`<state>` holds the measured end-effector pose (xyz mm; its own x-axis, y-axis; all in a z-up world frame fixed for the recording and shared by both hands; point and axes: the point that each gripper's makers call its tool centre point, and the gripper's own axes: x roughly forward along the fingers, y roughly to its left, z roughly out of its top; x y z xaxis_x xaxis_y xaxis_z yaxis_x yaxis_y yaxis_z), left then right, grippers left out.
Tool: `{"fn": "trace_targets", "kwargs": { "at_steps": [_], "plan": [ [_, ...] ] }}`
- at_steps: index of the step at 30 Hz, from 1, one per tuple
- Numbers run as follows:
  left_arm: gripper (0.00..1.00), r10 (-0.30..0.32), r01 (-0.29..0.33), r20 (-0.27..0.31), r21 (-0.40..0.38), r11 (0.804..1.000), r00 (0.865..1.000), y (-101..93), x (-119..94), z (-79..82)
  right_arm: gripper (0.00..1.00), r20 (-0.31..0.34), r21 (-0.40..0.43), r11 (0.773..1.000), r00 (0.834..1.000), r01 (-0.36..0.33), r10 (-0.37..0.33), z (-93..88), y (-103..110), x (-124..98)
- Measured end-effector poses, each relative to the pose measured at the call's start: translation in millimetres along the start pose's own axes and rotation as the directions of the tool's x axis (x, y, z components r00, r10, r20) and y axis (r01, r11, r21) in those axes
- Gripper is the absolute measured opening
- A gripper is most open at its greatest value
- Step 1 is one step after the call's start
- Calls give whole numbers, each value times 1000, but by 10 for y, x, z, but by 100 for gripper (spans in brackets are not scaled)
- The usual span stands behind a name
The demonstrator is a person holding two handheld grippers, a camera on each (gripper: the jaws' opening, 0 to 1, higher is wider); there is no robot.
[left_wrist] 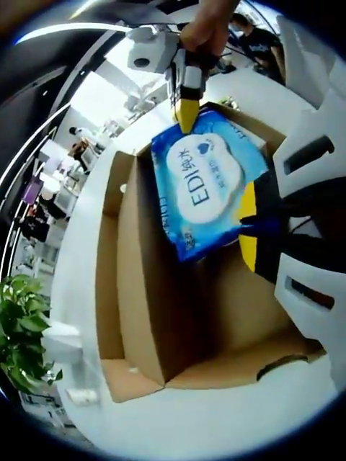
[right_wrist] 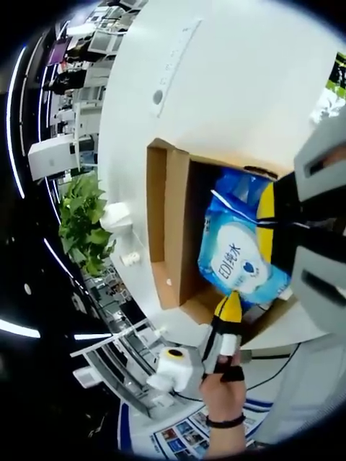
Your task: Operate the shoe box by opening the lid, removing the specified soft item, and placing it in the target area until the item is outside and the box remains undamaged.
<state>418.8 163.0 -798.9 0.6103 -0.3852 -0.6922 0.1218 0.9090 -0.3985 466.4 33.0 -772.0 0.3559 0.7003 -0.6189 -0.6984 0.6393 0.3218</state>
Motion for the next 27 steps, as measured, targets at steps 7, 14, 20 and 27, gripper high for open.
{"fn": "trace_targets", "kwargs": {
  "at_steps": [7, 14, 20, 27],
  "plan": [
    [0, 16, -16, 2, 25, 1000, 1000, -77, -36, -18, 0, 3, 6, 1000, 1000, 6, -6, 4, -13, 1],
    [0, 19, -20, 18, 32, 999, 1000, -109, -121, -3, 0, 8, 7, 1000, 1000, 1, -1, 12, 8, 0],
    [0, 23, -25, 33, 37, 999, 999, -117, -194, 42, 0, 14, 8, 1000, 1000, 2, -2, 30, 48, -16],
    [0, 25, -27, 57, 41, 999, 998, -134, -279, 123, 0, 35, 9, 1000, 999, 1, -1, 73, 97, -69]
  ]
}}
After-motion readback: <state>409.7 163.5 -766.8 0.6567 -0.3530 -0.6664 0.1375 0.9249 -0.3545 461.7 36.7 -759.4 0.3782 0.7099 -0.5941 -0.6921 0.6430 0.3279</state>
